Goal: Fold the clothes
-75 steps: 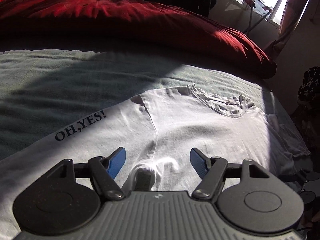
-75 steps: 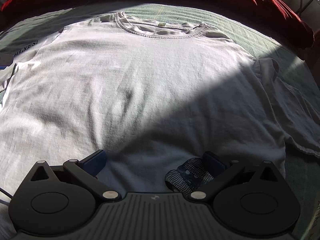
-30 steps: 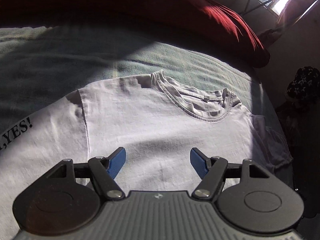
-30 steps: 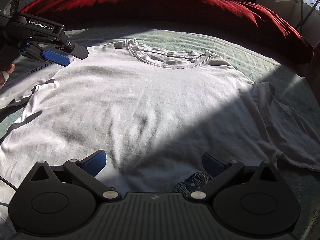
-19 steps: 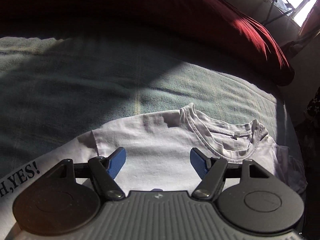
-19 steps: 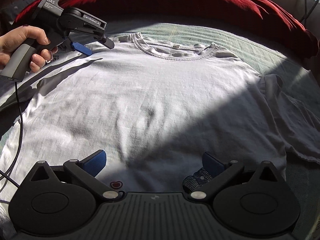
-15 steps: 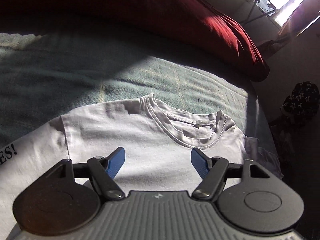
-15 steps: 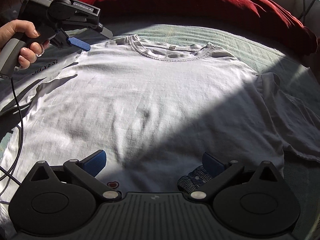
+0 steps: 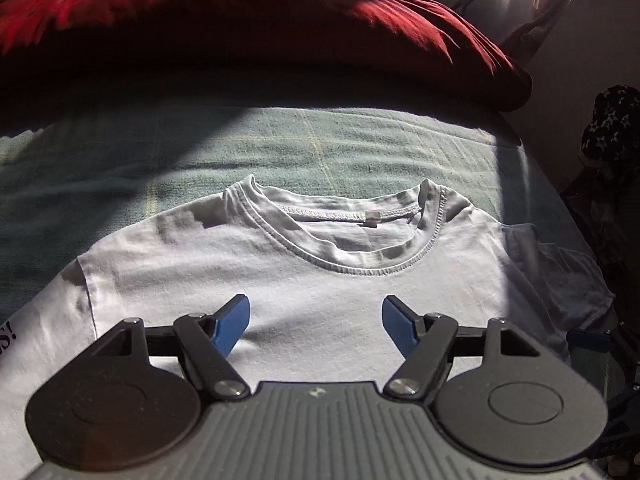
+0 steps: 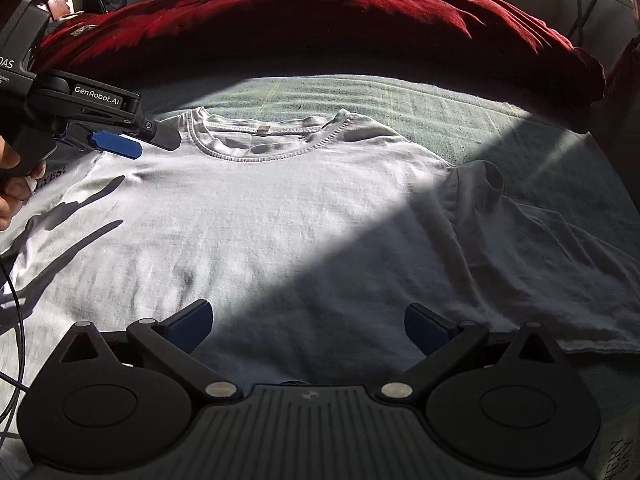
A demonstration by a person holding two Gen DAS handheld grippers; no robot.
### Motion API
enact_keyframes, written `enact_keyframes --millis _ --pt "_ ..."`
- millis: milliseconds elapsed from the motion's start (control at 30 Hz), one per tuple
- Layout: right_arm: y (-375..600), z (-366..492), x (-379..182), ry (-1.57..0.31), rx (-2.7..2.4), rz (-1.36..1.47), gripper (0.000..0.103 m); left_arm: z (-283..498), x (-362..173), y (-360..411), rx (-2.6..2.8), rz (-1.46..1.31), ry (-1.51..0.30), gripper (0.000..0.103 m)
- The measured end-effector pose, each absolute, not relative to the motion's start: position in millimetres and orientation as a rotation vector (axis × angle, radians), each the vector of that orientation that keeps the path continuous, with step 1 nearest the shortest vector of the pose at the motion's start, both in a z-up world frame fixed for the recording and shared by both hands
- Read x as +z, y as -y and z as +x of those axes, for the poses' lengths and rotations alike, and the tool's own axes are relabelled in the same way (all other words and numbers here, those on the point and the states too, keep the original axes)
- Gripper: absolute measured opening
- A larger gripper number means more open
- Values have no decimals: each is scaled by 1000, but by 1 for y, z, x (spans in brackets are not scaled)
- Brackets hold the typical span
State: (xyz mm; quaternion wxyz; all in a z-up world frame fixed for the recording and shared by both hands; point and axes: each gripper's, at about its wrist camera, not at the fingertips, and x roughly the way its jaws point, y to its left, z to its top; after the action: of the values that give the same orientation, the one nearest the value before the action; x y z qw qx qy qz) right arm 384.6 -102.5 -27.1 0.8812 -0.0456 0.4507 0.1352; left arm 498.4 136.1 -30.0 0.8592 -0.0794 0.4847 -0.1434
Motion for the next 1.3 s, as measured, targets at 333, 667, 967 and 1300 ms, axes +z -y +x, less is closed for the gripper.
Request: enact_keyframes --millis 333,667,967,1300 --pt "191 489 -57 -911 223 40 103 491 -44 -125 -225 -190 -1051 73" --pt "242 511 -64 -923 150 44 103 498 -45 -123 -183 -183 -1068 73" --pt "205 498 -70 -964 248 39 103 501 -51 -116 -196 -158 -1076 73" --pt "204 498 -29 -883 217 27 103 496 -48 -135 -146 -225 -1055 73"
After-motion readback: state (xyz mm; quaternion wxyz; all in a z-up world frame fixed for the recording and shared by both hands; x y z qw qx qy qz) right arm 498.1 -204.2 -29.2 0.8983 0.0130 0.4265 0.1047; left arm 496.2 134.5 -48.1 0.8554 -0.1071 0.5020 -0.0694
